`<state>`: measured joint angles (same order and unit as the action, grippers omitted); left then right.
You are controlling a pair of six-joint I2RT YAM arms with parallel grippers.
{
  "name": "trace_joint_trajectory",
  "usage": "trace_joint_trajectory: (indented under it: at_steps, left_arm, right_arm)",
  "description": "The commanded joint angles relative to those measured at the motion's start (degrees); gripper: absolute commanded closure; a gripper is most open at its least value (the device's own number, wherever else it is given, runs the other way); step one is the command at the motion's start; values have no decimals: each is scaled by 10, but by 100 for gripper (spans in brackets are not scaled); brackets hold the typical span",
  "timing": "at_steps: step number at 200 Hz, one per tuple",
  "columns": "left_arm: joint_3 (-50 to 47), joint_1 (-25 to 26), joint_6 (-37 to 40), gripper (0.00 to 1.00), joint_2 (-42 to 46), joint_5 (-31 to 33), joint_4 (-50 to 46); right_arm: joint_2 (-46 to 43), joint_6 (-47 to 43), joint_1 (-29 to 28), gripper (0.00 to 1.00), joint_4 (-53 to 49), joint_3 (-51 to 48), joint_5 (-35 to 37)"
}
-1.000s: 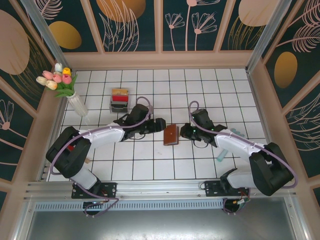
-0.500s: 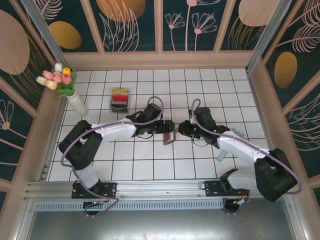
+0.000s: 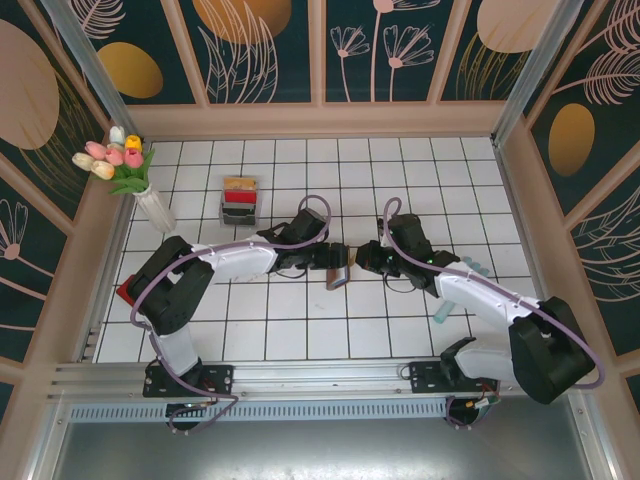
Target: Put the credit cards into the card holder
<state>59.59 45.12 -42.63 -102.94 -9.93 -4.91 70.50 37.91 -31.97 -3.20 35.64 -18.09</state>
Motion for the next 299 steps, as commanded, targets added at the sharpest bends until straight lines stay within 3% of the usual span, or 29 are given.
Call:
trace_joint_trajectory:
  at_steps: [1, 65, 109, 122, 148, 181, 212, 231, 252, 282, 299]
  left_arm:
    - [7, 0, 14, 28, -10, 25, -31]
    - [-15, 1, 19, 73, 12, 83, -57]
    - [-62, 1, 6, 83, 44, 101, -39]
    - [-75, 1, 1, 88, 58, 97, -30]
    - [-95, 0, -7, 89, 65, 84, -6]
    - [-117, 0, -33, 90, 78, 76, 30]
    - [-118, 0, -43, 88, 85, 69, 46]
    - [-116, 0, -46, 87, 88, 66, 49]
    - [-120, 0, -51, 85, 94, 67, 56]
    - [-125, 0, -54, 84, 95, 68, 58]
    - [-128, 0, -55, 84, 94, 64, 63]
  right_arm:
    - [-17, 4, -4, 91, -1, -1, 10]
    - [6, -2, -1, 90, -57, -8, 111]
    - [67, 1, 3, 88, -63, -23, 155]
    - [72, 2, 2, 79, -58, -21, 146]
    - [37, 5, 3, 56, -78, 12, 129]
    - [-44, 6, 3, 46, -96, 55, 131]
    - [-59, 11, -16, 48, -33, 74, 50]
    - [-33, 13, -54, 50, -18, 97, 47]
    - [21, 24, -78, 59, 10, 113, 5]
    - [97, 55, -96, 69, -3, 123, 52]
    - [132, 58, -95, 70, 35, 110, 32]
